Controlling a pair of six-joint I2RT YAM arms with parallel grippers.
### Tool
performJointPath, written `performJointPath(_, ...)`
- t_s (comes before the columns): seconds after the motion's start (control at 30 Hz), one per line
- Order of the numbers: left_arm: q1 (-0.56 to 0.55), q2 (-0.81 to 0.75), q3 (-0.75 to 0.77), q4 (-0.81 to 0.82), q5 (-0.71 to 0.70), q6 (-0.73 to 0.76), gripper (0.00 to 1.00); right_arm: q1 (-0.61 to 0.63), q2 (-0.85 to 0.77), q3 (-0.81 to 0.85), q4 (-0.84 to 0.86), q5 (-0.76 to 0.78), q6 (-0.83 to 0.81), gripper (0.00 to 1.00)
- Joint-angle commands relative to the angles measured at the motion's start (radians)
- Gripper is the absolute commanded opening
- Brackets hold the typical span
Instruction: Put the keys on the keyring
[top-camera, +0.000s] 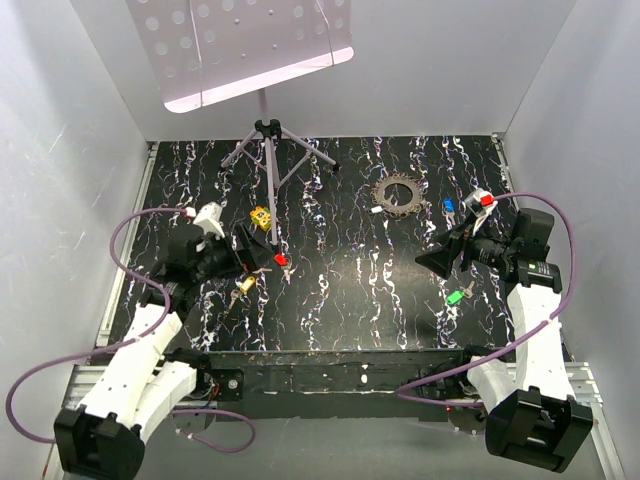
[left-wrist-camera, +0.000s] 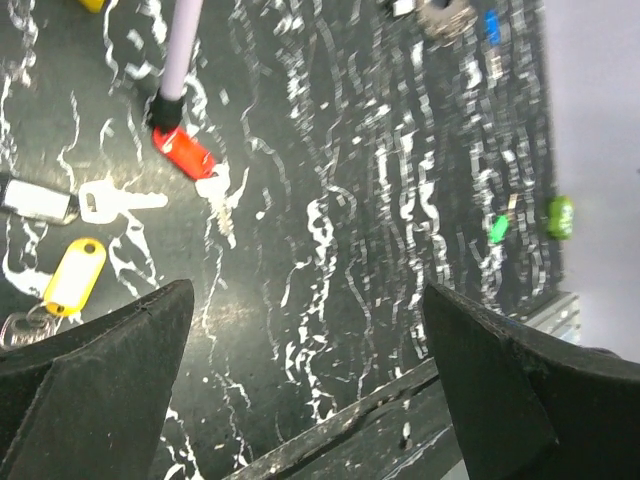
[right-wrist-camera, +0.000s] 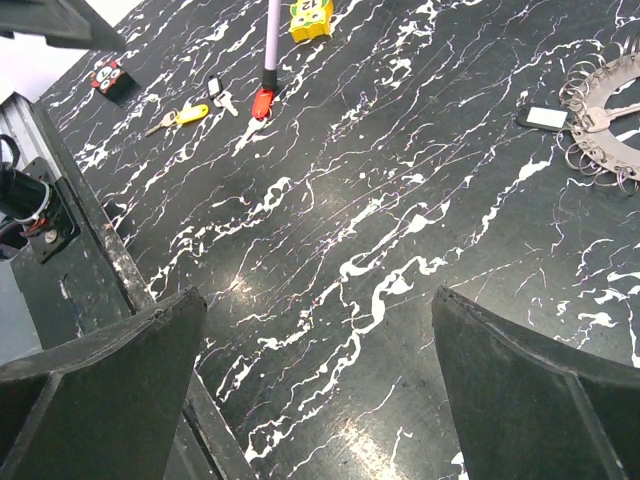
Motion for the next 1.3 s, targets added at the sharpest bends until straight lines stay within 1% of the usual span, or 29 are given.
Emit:
performJointPath(0.0, -0.107, 0.087, 0.033, -0.068, -0.206, -0.025, 1.0, 0.003, 0.006, -0.007, 0.008, 0.003, -0.016, 1.0)
performJointPath(0.07, -0.164, 0.147, 0.048, -0.048, -0.27, -0.057, 0.99, 0.003, 0.007, -0.007, 0.007, 0.007, -0.016, 1.0)
performJointPath(0.2, -0.228, 0.279, 0.054, 0.047, -0.341, -0.111, 1.0, 0.001, 0.01, -0.006, 0.005, 0.013, -0.015, 1.0)
performJointPath(0.23, -0.239, 0.31, 0.059, 0.068, -0.353, -0.118, 0.95, 0.003, 0.01, -0.006, 0.005, 0.016, -0.015, 1.0)
performJointPath(0.3, -0.256, 0.362, 0.068, 0.097, -0.364, -0.12, 0.9, 0.003, 0.01, -0.006, 0.003, 0.019, -0.016, 1.0)
performJointPath(0.37, -0.268, 0.411, 0.088, 0.105, -0.416, -0.106, 0.88, 0.001, 0.012, -0.004, 0.005, 0.018, -0.016, 1.0)
performJointPath(0.6, -0.277, 0.532, 0.114, 0.117, -0.467, -0.082, 0.76, 0.001, 0.012, 0.0, -0.001, 0.016, -0.015, 1.0)
performJointPath(0.63, -0.279, 0.545, 0.113, 0.124, -0.476, -0.08, 0.73, 0.003, 0.012, 0.0, -0.003, 0.015, -0.016, 1.0)
performJointPath(0.8, -0.279, 0.609, 0.129, 0.144, -0.52, -0.072, 0.7, 0.001, 0.012, 0.003, -0.006, 0.013, -0.018, 1.0)
performJointPath(0.83, -0.277, 0.627, 0.14, 0.145, -0.527, -0.072, 0.68, 0.004, 0.013, 0.003, -0.007, 0.013, -0.019, 1.0)
performJointPath(0.93, -0.279, 0.681, 0.177, 0.14, -0.554, -0.066, 0.66, 0.004, 0.012, 0.003, -0.01, 0.015, -0.021, 1.0)
performJointPath(1.07, -0.279, 0.756, 0.241, 0.099, -0.6, -0.031, 0.57, 0.004, 0.012, 0.005, -0.013, 0.015, -0.024, 1.0)
performJointPath(1.1, -0.279, 0.776, 0.26, 0.087, -0.614, -0.017, 0.53, 0.004, 0.012, 0.005, -0.016, 0.013, -0.025, 1.0)
performJointPath(1.27, -0.284, 0.853, 0.332, 0.022, -0.662, 0.04, 0.45, 0.004, 0.013, 0.01, -0.02, 0.01, -0.028, 1.0)
